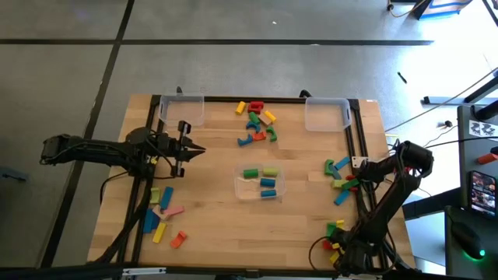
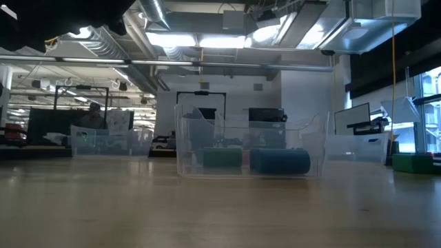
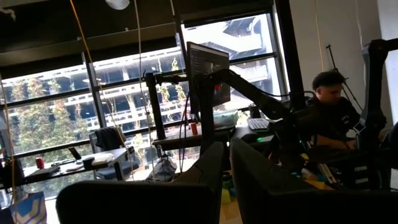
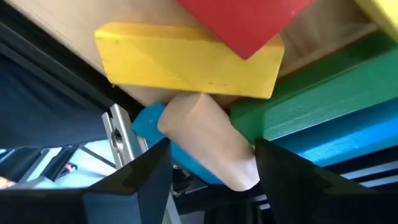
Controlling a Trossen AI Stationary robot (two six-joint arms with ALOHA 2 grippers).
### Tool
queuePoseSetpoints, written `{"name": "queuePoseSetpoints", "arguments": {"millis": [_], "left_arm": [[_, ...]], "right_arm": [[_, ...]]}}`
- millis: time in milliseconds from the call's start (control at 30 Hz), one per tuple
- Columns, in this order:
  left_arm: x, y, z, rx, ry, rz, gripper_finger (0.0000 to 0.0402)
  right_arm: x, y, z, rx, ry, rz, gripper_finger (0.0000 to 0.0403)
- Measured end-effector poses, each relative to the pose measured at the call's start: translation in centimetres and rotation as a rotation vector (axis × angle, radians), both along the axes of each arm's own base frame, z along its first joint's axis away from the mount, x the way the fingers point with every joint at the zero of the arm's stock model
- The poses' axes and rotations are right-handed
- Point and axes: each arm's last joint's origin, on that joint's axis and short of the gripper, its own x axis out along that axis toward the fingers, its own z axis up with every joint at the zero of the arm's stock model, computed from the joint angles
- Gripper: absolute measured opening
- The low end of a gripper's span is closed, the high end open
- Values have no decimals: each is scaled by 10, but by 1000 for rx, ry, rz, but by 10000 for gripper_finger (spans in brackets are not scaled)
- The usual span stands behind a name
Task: Sort blocks by size
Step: Put the light brown cylindrical block into the bottom transparent bin
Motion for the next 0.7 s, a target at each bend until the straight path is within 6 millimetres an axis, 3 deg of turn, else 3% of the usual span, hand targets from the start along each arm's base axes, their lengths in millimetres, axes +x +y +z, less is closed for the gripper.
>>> {"name": "queuePoseSetpoints", "arguments": {"millis": [700], "left_arm": [[0,0,0,0,0,0,24]], "right_arm": [[7,-5,-2,-48,-50,-20,224]]}}
